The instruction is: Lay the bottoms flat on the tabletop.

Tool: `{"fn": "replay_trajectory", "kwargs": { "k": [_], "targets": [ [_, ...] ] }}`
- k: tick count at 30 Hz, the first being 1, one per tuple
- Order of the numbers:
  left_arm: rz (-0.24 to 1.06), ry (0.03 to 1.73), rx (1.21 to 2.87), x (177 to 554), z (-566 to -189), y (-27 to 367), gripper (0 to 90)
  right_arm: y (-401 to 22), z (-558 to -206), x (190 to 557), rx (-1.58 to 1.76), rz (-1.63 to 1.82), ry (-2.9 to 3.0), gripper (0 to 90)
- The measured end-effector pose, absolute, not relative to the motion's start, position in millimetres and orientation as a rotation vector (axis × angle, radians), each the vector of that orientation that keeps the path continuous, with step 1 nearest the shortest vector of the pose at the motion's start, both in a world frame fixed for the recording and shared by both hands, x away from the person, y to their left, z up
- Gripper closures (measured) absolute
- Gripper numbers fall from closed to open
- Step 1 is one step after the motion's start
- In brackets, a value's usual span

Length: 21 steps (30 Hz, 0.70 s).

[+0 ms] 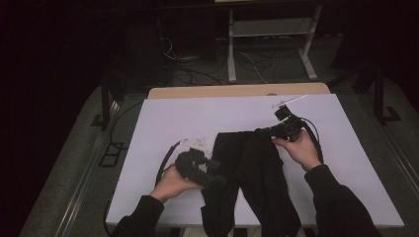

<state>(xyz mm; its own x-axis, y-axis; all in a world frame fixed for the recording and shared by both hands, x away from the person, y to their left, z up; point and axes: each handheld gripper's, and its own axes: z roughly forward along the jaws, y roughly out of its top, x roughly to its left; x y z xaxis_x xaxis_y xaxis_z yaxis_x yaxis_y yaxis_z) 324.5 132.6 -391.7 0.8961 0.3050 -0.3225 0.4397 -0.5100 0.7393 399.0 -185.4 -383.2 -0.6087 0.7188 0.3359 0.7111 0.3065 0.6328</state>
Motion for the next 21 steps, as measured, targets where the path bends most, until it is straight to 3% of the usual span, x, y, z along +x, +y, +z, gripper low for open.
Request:
{"fn": "replay_trajectory", "kwargs": {
  "k": [4, 15, 19, 21],
  "targets": [
    [-0.092, 0.691, 2.055, 360.5, -391.8, 133.7, 25.0, -194.5, -374.5, 398.7, 1.367, 1.261, 2.504, 86.5],
    [0.023, 0.895, 2.131, 431.9, -426.0, 105.2, 24.8, -211.4, -361.5, 377.8, 1.288, 1.362, 2.494, 86.5],
    [-0.013, 0.964, 2.107, 446.7, -442.4, 105.2, 25.3, -220.5, -363.8, 355.2, 1.258, 1.444, 2.516, 86.5],
    [-0.058, 0.943, 2.099, 448.2, -450.8, 104.2, 30.1, -225.8, -369.0, 343.3, 1.252, 1.472, 2.539, 86.5]
  ]
}}
